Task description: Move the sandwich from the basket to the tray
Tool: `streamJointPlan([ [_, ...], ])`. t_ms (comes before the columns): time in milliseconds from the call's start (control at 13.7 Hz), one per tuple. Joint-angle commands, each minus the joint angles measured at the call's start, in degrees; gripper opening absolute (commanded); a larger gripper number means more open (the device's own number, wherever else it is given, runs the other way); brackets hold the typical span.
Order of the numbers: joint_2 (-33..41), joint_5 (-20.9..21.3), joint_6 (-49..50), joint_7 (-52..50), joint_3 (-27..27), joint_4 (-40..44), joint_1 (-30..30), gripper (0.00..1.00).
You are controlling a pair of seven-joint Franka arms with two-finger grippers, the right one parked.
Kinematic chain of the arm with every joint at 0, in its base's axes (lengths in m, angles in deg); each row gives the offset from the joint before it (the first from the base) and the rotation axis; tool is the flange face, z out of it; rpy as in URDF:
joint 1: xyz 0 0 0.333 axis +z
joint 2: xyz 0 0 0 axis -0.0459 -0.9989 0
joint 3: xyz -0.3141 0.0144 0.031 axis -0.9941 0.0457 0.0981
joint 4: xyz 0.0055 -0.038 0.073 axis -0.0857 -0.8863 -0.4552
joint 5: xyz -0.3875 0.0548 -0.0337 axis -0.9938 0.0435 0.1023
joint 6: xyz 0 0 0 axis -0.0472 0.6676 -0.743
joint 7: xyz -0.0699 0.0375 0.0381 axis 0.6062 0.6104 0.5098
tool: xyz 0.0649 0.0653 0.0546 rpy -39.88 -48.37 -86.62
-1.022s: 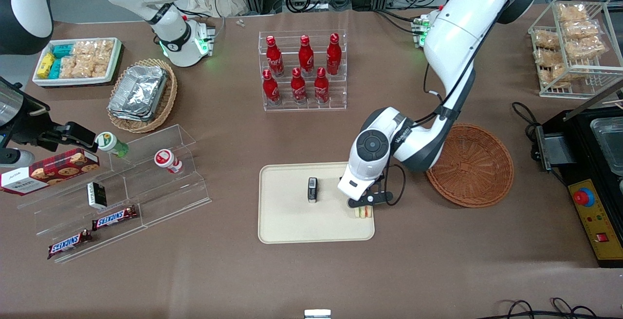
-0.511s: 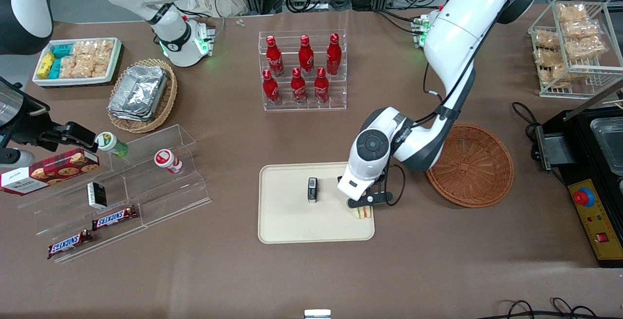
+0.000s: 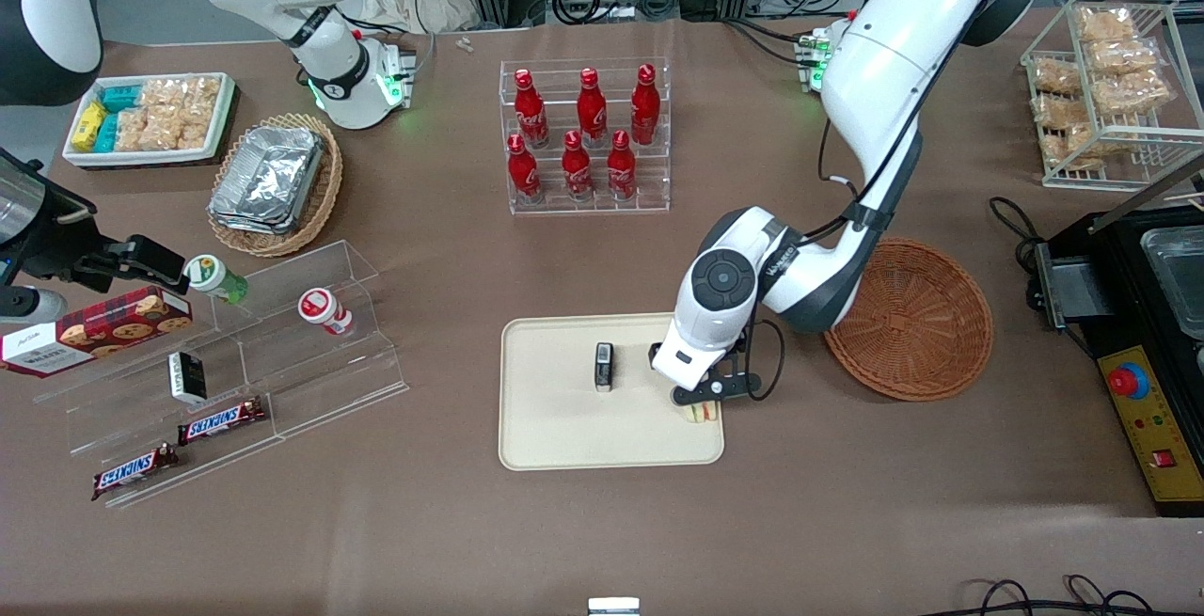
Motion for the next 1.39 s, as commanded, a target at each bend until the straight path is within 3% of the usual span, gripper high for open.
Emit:
streamJointPlan([
  [0,4.9,0.6,1.3,-0.5,-0.1,-0.5,2.3,1.00],
  [511,21.0,-0.2,21.7,2.4,-0.2,-1.2,11.4,1.00],
  [730,28.8,-8.6,19.4,8.6,-0.3,-9.1,18.2,1.00],
  [1022,42.3,-14.9,13.8,23.0,-0.2,-24.2,26.6,1.00],
  [1168,47.2,-15.6,10.7,30.2,0.0,-30.9,29.1,1.00],
  [1314,46.6,-15.9,11.5,34.1,0.3,-29.7,31.4,1.00],
])
